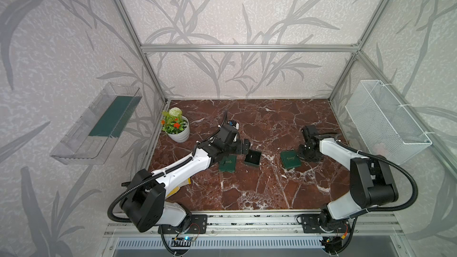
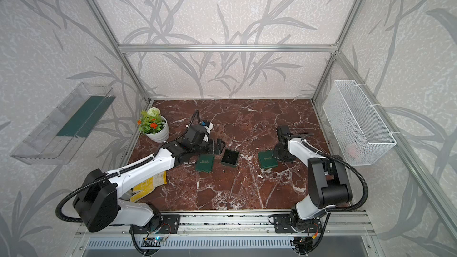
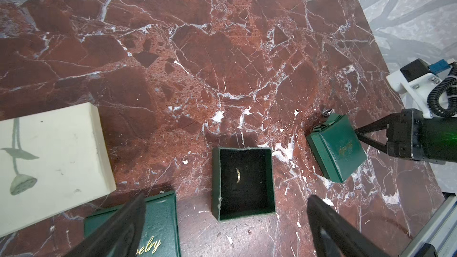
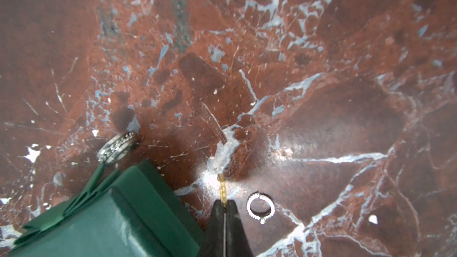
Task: Take the rings out of the lift-off lid box
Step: Place the ring at the center of the board, then take out the ring from the jewelry box.
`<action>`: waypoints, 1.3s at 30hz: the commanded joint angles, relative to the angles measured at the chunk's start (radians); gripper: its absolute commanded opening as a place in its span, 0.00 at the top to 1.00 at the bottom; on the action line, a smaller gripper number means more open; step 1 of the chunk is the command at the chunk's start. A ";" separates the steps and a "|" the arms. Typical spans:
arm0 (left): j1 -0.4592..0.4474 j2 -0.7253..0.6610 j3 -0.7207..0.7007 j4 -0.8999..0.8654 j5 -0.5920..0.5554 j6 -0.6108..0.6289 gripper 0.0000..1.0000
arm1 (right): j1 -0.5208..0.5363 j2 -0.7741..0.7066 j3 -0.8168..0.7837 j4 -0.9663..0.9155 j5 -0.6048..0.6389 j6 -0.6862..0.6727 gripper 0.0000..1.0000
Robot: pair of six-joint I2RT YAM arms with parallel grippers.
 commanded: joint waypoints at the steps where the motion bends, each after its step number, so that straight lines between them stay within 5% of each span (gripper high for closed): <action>1: 0.002 -0.017 0.034 -0.014 -0.009 0.003 0.01 | -0.004 -0.008 0.014 -0.010 0.005 -0.006 0.95; 15: 0.002 -0.020 0.024 -0.020 -0.007 -0.002 0.01 | -0.004 -0.049 0.012 -0.028 -0.002 -0.009 0.77; 23: 0.003 -0.040 -0.012 -0.008 -0.015 -0.015 0.01 | 0.089 -0.162 0.048 -0.082 -0.002 0.007 0.41; 27: 0.005 -0.037 -0.025 -0.020 -0.014 -0.028 0.01 | 0.222 -0.194 0.092 -0.102 0.020 0.097 0.47; 30: 0.006 -0.044 -0.046 -0.017 -0.024 -0.036 0.01 | 0.318 -0.164 0.120 -0.073 0.002 0.190 0.62; 39: 0.009 -0.103 -0.127 0.004 -0.051 -0.064 0.01 | 0.528 0.114 0.292 0.042 -0.107 0.251 0.74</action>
